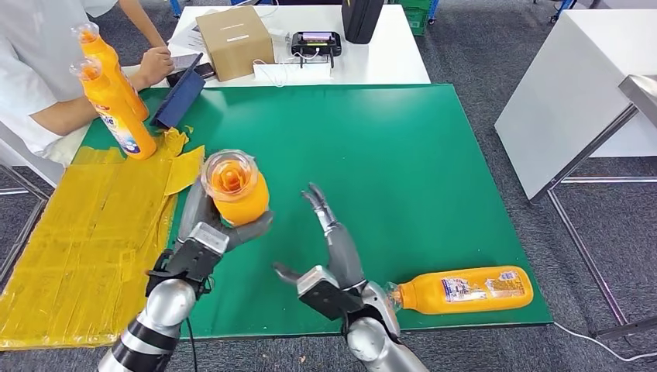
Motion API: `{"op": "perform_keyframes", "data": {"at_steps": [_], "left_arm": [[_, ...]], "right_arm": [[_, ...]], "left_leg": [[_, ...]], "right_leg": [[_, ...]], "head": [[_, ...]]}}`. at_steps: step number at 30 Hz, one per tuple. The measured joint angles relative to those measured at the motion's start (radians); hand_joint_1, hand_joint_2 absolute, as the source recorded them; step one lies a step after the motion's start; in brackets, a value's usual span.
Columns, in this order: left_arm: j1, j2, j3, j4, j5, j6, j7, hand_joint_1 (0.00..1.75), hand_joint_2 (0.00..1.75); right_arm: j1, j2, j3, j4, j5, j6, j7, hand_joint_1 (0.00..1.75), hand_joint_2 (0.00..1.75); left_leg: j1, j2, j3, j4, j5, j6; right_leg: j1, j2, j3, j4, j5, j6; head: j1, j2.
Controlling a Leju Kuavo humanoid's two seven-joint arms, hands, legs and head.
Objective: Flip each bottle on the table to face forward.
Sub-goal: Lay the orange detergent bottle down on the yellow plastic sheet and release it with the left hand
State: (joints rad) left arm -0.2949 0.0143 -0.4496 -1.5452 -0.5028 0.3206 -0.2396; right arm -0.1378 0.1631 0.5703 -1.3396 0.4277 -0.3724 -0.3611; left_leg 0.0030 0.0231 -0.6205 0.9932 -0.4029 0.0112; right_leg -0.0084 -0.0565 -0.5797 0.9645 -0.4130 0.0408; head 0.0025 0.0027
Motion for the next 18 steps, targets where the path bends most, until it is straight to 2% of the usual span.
{"op": "perform_keyframes", "data": {"at_steps": [3,7,9,14,18], "left_arm": [[-0.062,0.032,0.02,0.041,-0.344,0.044,0.137,1.75,1.75],[-0.192,0.085,0.029,0.173,-0.738,-0.011,0.315,1.75,1.75],[-0.26,0.112,0.029,0.262,-0.877,-0.048,0.369,1.75,1.75],[-0.382,0.154,0.029,0.466,-0.974,-0.17,0.414,1.75,1.75],[-0.428,0.17,0.028,0.6,-0.964,-0.215,0.417,1.75,1.75]], "right_arm": [[0.06,-0.03,-0.05,-0.142,-0.017,-0.031,-0.039,0.0,1.75],[0.124,-0.063,-0.121,-0.319,-0.033,-0.034,-0.085,0.0,1.75],[0.144,-0.074,-0.147,-0.388,-0.029,-0.036,-0.099,0.0,1.75],[0.161,-0.094,-0.169,-0.494,0.009,-0.058,-0.095,0.0,1.75],[0.161,-0.109,-0.176,-0.538,0.033,-0.074,-0.069,0.0,1.75]], "left_leg": [[0.0,0.0,0.0,0.0,0.0,0.0],[0.0,0.0,0.0,0.0,0.001,0.0],[0.0,0.001,0.0,0.0,0.001,0.0],[0.0,0.002,0.0,0.0,0.001,0.0],[0.0,0.003,0.0,0.0,0.001,0.0]], "right_leg": [[0.0,0.0,0.0,0.0,0.0,0.0],[0.0,0.0,0.0,0.0,0.001,0.0],[0.0,0.001,0.0,0.0,0.002,-0.001],[0.0,0.002,0.0,0.001,0.003,-0.002],[0.0,0.002,0.0,0.001,0.003,-0.002]], "head": [[0.0,0.0],[0.0,0.0],[0.0,0.0],[0.0,0.0],[0.0,0.0]]}}
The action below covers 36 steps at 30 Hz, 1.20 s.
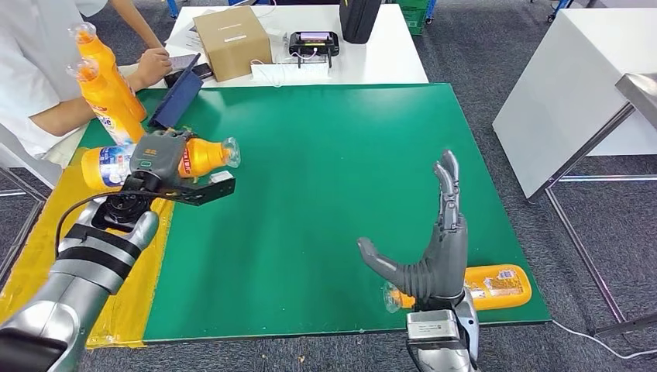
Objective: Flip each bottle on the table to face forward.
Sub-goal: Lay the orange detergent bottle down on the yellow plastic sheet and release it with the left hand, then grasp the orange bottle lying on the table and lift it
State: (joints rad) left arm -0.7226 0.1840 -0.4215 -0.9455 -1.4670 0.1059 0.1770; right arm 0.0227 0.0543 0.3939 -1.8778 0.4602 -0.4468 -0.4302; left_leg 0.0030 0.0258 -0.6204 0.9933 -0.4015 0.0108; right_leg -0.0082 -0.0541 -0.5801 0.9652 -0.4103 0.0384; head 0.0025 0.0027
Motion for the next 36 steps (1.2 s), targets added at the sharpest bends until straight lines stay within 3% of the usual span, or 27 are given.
{"op": "perform_keyframes", "data": {"at_steps": [9,21,22,25,26,36], "left_arm": [[0.003,0.004,0.0,0.174,0.051,-0.032,-0.001,1.75,1.75],[0.016,0.004,0.0,0.235,0.064,-0.041,-0.002,1.75,1.75],[0.017,0.004,0.0,0.238,0.069,-0.046,-0.002,1.66,1.75],[0.032,0.006,0.001,0.245,0.093,-0.055,-0.004,0.35,1.75],[0.041,0.007,0.002,0.248,0.101,-0.055,-0.003,0.0,1.75],[0.081,0.008,0.022,0.296,0.104,-0.011,0.064,0.0,1.75]], "right_arm": [[-0.001,-0.02,-0.012,-0.015,0.019,-0.001,0.034,0.0,1.75],[-0.004,-0.028,-0.013,-0.013,0.022,0.004,0.039,0.0,1.75],[-0.005,-0.029,-0.013,-0.013,0.023,0.005,0.041,0.0,1.75],[-0.006,-0.03,-0.013,-0.009,0.027,0.008,0.048,0.0,1.75],[-0.006,-0.03,-0.013,-0.006,0.028,0.01,0.051,0.0,1.75],[-0.019,-0.037,-0.025,0.022,0.072,0.058,0.101,0.0,1.75]], "left_leg": [[0.0,0.0,0.0,0.0,0.0,0.0],[0.0,-0.001,-0.001,0.0,0.0,0.0],[0.0,-0.001,-0.001,0.0,0.0,0.0],[0.0,-0.001,-0.001,0.0,0.0,0.0],[0.0,-0.001,-0.001,0.0,0.0,0.0],[0.0,-0.002,0.0,0.0,0.0,0.0]], "right_leg": [[0.0,0.0,0.0,0.0,0.0,0.0],[0.0,0.0,0.0,0.0,0.0,0.0],[0.0,0.0,0.0,0.0,0.0,0.0],[0.0,0.0,0.0,0.0,0.0,0.0],[0.0,0.0,0.0,0.0,0.0,0.0],[0.0,-0.001,0.002,0.0,-0.001,0.0]], "head": [[0.0,0.0],[0.0,0.0],[0.0,0.0],[0.0,0.0],[0.0,0.0],[0.0,0.0]]}}
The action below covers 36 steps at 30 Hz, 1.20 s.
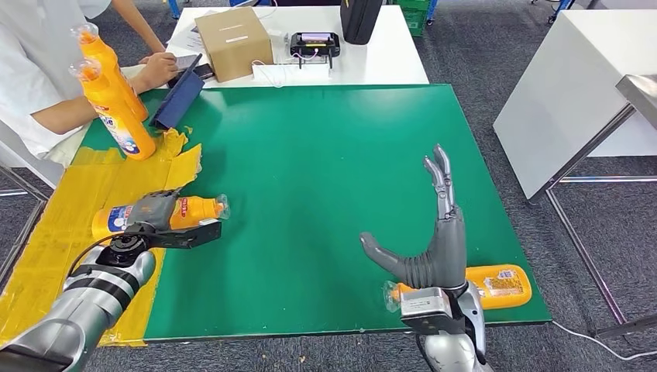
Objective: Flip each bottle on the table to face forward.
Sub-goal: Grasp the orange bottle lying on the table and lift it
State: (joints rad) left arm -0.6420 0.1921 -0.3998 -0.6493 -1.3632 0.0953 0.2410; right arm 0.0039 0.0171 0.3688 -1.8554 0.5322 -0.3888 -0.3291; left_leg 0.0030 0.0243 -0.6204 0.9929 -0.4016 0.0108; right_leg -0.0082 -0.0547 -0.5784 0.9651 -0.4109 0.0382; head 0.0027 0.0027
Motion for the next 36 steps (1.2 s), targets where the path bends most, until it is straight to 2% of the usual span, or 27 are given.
{"op": "perform_keyframes", "data": {"at_steps": [10,13,15,18,20,23,25,28,31,36], "left_arm": [[0.003,-0.002,0.027,0.03,0.007,0.015,-0.001,0.0,1.75],[0.017,-0.007,0.045,0.03,0.032,0.082,-0.026,0.0,1.75],[0.053,-0.015,0.067,0.004,0.09,0.169,-0.101,0.0,1.75],[0.179,-0.033,0.123,-0.164,0.294,0.284,-0.309,0.0,1.75],[0.289,-0.055,0.164,-0.334,0.453,0.267,-0.42,0.0,1.75],[0.431,-0.09,0.208,-0.58,0.646,0.18,-0.514,0.0,1.75],[0.493,-0.106,0.228,-0.71,0.75,0.12,-0.547,0.0,1.75],[0.541,-0.126,0.249,-0.834,0.868,0.053,-0.575,0.0,1.75],[0.563,-0.138,0.263,-0.904,0.902,0.031,-0.583,0.0,1.75],[0.577,-0.148,0.271,-0.952,0.91,0.023,-0.586,0.0,1.75]], "right_arm": [[-0.008,-0.02,-0.002,0.027,0.059,0.051,0.042,0.0,1.75],[-0.009,-0.03,-0.001,0.036,0.086,0.08,0.061,0.0,1.75],[0.0,-0.043,-0.001,0.04,0.115,0.104,0.073,0.0,1.75],[0.04,-0.076,-0.001,0.046,0.183,0.145,0.089,0.0,1.75],[0.074,-0.106,-0.001,0.051,0.25,0.166,0.112,0.0,1.75],[0.121,-0.155,-0.003,0.06,0.354,0.179,0.161,0.0,1.75],[0.141,-0.193,-0.006,0.069,0.398,0.191,0.19,0.0,1.75],[0.15,-0.254,-0.013,0.088,0.433,0.217,0.215,0.0,1.75],[0.152,-0.299,-0.023,0.105,0.44,0.225,0.221,0.0,1.75],[0.153,-0.33,-0.028,0.119,0.442,0.229,0.222,0.0,1.75]], "left_leg": [[0.0,0.0,0.004,0.0,0.001,0.0],[0.0,0.0,0.004,0.0,0.001,0.0],[0.0,0.0,0.004,0.0,0.001,0.0],[-0.001,0.001,0.004,0.0,0.0,0.001],[-0.002,0.001,0.002,0.0,-0.001,0.001],[-0.003,0.001,0.0,0.0,-0.004,0.003],[-0.004,0.001,-0.001,0.0,-0.005,0.004],[-0.004,0.0,-0.001,0.0,-0.005,0.004],[-0.004,0.0,-0.001,0.0,-0.005,0.004],[-0.003,0.0,0.0,0.0,-0.005,0.004]], "right_leg": [[0.0,0.0,0.003,0.0,0.0,0.0],[0.0,0.0,0.003,0.0,0.0,0.0],[0.0,0.0,0.003,0.0,0.0,0.0],[-0.002,0.0,0.002,0.0,0.0,0.0],[-0.003,0.001,0.001,0.0,0.0,0.0],[-0.003,0.001,-0.002,-0.001,-0.001,0.002],[-0.004,0.001,-0.002,-0.002,-0.002,0.003],[-0.004,0.001,-0.002,-0.002,-0.002,0.004],[-0.004,0.001,-0.001,-0.002,-0.002,0.004],[-0.003,0.001,0.0,-0.001,-0.002,0.004]], "head": [[0.0,0.0],[0.0,0.0],[0.0,0.0],[0.0,0.0],[0.0,0.0],[0.0,0.0],[0.0,0.0],[0.0,0.0],[0.0,0.0],[0.0,0.0]]}}
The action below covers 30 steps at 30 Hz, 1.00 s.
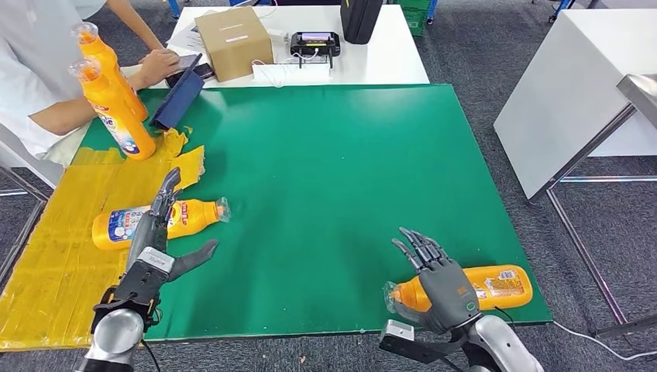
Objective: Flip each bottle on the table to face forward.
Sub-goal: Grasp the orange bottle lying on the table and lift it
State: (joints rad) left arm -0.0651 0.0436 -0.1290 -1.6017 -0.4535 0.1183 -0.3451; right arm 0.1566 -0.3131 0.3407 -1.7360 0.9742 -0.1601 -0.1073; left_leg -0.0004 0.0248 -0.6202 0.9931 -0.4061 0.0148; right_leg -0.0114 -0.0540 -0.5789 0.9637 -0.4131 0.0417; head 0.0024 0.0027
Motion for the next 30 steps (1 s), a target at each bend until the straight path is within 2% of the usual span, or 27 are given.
{"op": "perform_keyframes", "data": {"at_steps": [6,13,20,30], "left_arm": [[0.007,-0.005,0.005,-0.019,0.006,-0.002,-0.003,0.0,1.75],[0.027,-0.016,0.006,-0.031,0.036,-0.021,-0.013,0.0,1.75],[0.032,-0.024,-0.005,-0.029,0.037,-0.017,-0.005,0.0,1.75],[0.019,-0.032,-0.015,-0.007,0.042,-0.003,0.002,0.0,1.75]], "right_arm": [[0.0,-0.013,0.0,0.009,0.002,0.005,0.004,0.0,1.75],[0.001,-0.048,-0.016,0.039,0.032,0.021,0.053,0.0,1.75],[-0.038,-0.069,-0.061,0.149,0.078,0.032,0.082,0.0,1.75],[-0.078,-0.071,-0.108,0.298,0.117,0.035,0.092,0.0,1.75]], "left_leg": [[0.0,0.0,0.0,0.0,0.0,0.0],[-0.001,0.0,0.0,0.0,0.0,0.0],[-0.001,0.0,0.0,0.0,0.0,0.0],[-0.001,0.0,0.0,0.0,0.0,0.0]], "right_leg": [[0.0,0.0,0.0,0.0,0.0,0.0],[-0.001,0.0,0.0,0.0,0.0,0.0],[-0.001,0.0,0.0,0.0,0.0,0.0],[-0.001,0.0,0.0,0.0,0.0,0.0]], "head": [[0.0,0.0],[0.0,0.0],[0.0,0.0],[0.0,0.0]]}}
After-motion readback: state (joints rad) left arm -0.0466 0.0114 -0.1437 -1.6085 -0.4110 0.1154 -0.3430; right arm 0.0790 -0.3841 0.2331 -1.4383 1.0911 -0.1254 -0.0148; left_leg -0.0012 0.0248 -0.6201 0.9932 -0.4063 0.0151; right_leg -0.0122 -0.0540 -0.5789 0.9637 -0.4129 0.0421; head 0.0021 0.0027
